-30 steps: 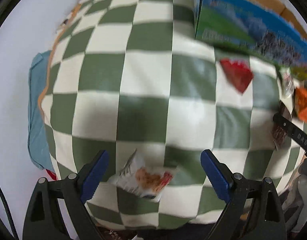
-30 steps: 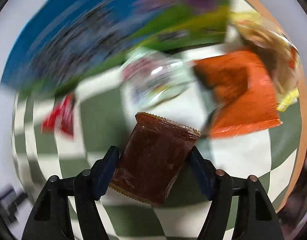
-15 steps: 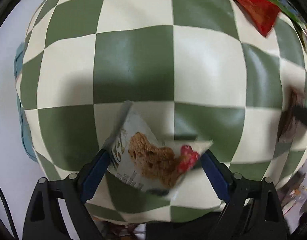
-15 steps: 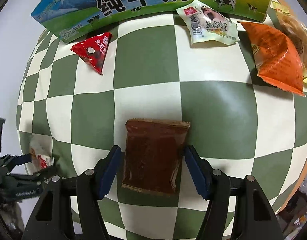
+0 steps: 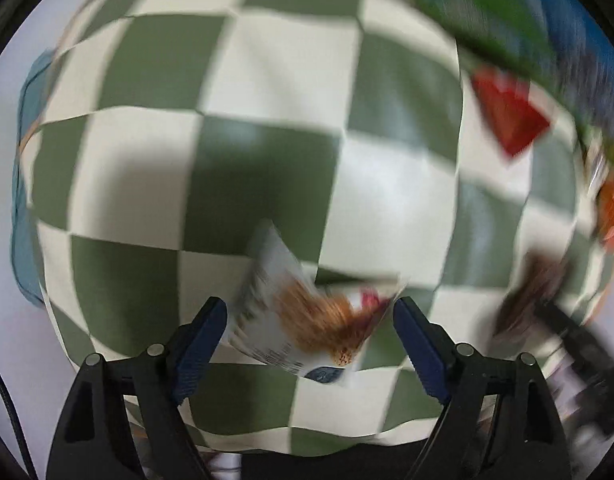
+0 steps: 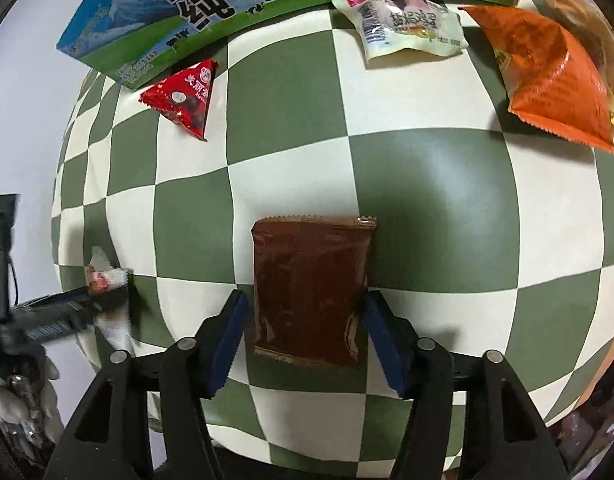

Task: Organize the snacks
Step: 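Grasp the oat cookie packet with left tool while right tool grasps the brown sauce packet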

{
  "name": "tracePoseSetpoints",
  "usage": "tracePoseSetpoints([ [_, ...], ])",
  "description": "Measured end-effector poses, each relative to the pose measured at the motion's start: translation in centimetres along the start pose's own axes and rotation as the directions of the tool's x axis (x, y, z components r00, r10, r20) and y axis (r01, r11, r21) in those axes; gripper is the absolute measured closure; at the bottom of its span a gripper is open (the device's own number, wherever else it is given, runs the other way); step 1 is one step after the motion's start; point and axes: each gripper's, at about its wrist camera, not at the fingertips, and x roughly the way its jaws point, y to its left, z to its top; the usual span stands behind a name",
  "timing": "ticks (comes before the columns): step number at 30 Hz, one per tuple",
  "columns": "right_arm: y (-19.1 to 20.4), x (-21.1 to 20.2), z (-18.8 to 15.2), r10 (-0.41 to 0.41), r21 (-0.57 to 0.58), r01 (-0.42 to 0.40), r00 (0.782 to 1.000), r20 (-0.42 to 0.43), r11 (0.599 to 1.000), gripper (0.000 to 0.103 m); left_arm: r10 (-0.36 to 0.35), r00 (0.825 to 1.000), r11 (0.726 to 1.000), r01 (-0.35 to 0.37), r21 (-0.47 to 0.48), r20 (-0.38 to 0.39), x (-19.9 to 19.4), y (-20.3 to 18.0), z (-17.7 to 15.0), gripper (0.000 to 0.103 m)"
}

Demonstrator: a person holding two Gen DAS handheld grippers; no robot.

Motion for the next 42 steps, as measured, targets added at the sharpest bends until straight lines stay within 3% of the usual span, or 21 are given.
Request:
tracePoseSetpoints([
  [4, -0.3, -0.2, 0.1, 0.017, 0.026, -0.017, 1.000, -0.007, 1.000, 0.031, -0.070, 0.997, 0.987, 0.075, -0.143, 0.038, -2.2, 2.0, -0.5, 0.018],
  [8, -0.8, -0.2, 0.1, 0.032, 0.056, -0.031, 0.999, -0.014, 0.998, 0.031, -0.170, 0.985, 0.935, 0.155, -0.319, -0.018, -2.1, 4.9, -2.2, 0.018],
  [10, -1.0, -0.3, 0.1, 0.036, 0.067, -0.035, 0.999, -0.008, 0.997, 0.031, -0.242, 0.968, 0.898, 0.198, -0.393, -0.064, -1.3, 5.9, -2.9, 0.018],
  [14, -1.0, -0.3, 0.3, 0.040, 0.074, -0.040, 0.999, -0.006, 0.996, 0.031, -0.302, 0.948, 0.866, 0.227, -0.445, -0.103, 0.5, 6.2, -2.3, 0.018],
  [17, -1.2, -0.5, 0.4, 0.041, 0.072, -0.040, 0.999, -0.007, 0.997, 0.031, -0.314, 0.944, 0.855, 0.234, -0.462, -0.104, 1.4, 5.5, -1.4, 0.018],
  [20, -1.1, -0.5, 0.5, 0.038, 0.073, -0.037, 0.999, -0.008, 0.997, 0.031, -0.286, 0.955, 0.882, 0.230, -0.412, -0.079, 1.9, 2.8, 0.2, 0.018],
  [23, -0.7, -0.3, 0.5, 0.033, 0.070, -0.032, 0.999, -0.008, 0.997, 0.031, -0.228, 0.969, 0.940, 0.195, -0.278, -0.091, 1.8, 0.6, 1.4, 0.018],
  [26, -0.4, -0.2, 0.4, 0.022, 0.060, -0.022, 1.000, -0.007, 0.998, 0.031, -0.172, 0.978, 0.974, 0.152, -0.167, -0.114, 1.9, -1.2, 1.5, 0.018],
  [32, 0.3, -0.1, 0.2, 0.010, 0.043, -0.009, 1.000, -0.002, 0.999, 0.031, -0.093, 0.990, 0.994, 0.098, 0.050, -0.102, 0.4, -3.4, -0.2, 0.018],
  [36, 0.7, 0.3, 0.1, -0.007, 0.022, 0.007, 1.000, -0.005, 1.000, 0.031, 0.023, 0.993, 0.975, 0.004, 0.224, -0.114, 0.8, -5.3, -1.3, 0.018],
  [38, 1.1, 0.6, 0.1, -0.024, 0.005, 0.024, 1.000, -0.006, 1.000, 0.031, 0.050, 0.990, 0.972, -0.019, 0.232, -0.128, 1.6, -5.6, -1.5, 0.018],
  [41, 1.8, 1.0, 0.1, -0.061, -0.031, 0.061, 0.998, 0.003, 0.998, 0.036, 0.038, 0.992, 0.984, -0.015, 0.175, -0.124, 2.2, -5.7, -1.2, 0.048],
  [42, 2.1, 1.0, 0.1, -0.082, -0.046, 0.083, 0.996, 0.019, 0.995, 0.044, 0.025, 0.992, 0.990, -0.008, 0.139, -0.123, 2.2, -5.2, -0.8, 0.050],
])
